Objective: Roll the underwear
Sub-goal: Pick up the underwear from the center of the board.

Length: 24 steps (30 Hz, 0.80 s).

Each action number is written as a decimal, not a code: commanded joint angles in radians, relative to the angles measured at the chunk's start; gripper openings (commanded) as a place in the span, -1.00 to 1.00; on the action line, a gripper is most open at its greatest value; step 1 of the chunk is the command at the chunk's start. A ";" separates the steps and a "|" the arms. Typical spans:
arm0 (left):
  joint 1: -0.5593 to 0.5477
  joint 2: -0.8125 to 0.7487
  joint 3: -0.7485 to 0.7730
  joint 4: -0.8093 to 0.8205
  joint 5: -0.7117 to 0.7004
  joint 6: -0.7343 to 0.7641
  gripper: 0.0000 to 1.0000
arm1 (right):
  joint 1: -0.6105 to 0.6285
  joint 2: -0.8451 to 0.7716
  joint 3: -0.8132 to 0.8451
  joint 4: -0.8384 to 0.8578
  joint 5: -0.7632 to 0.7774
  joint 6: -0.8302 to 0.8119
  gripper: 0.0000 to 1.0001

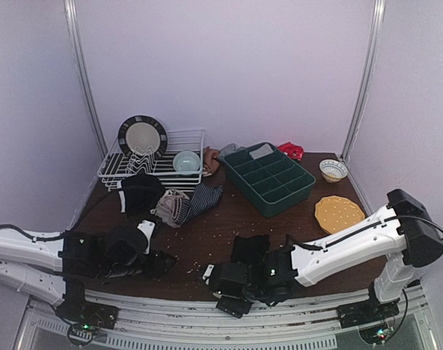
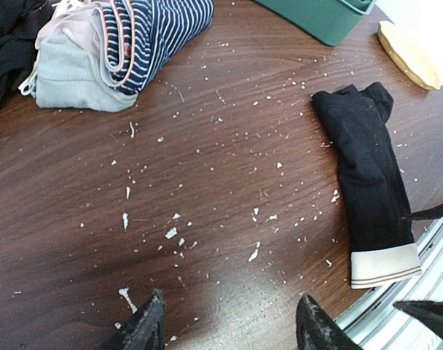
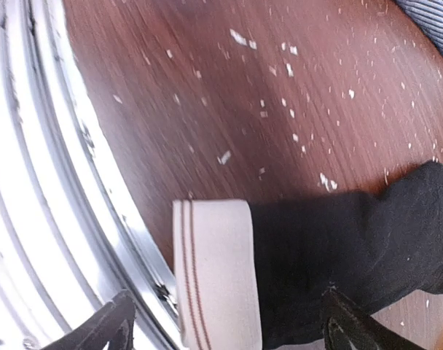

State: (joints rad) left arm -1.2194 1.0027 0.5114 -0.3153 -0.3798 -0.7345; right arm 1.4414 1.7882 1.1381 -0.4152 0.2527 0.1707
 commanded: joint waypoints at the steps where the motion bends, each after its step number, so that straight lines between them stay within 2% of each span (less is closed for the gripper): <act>1: -0.005 0.015 -0.016 0.031 -0.008 -0.021 0.18 | -0.001 0.023 -0.006 -0.070 0.062 0.006 0.64; 6: -0.004 0.050 -0.017 0.062 0.006 -0.023 0.18 | -0.009 0.045 -0.015 -0.071 0.053 0.023 0.42; 11: -0.005 0.081 -0.016 0.076 0.016 -0.023 0.18 | -0.009 0.078 -0.023 -0.070 0.024 0.045 0.29; 19: -0.005 0.087 -0.037 0.093 0.019 -0.030 0.18 | -0.007 0.040 -0.084 0.003 -0.048 0.089 -0.35; 24: -0.005 0.089 -0.041 0.098 0.017 -0.003 0.18 | -0.010 -0.034 -0.155 0.093 -0.141 0.127 -0.83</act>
State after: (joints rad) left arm -1.2194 1.0870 0.4793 -0.2619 -0.3618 -0.7536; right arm 1.4395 1.8111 1.0512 -0.3687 0.1955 0.2478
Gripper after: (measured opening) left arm 0.588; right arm 0.150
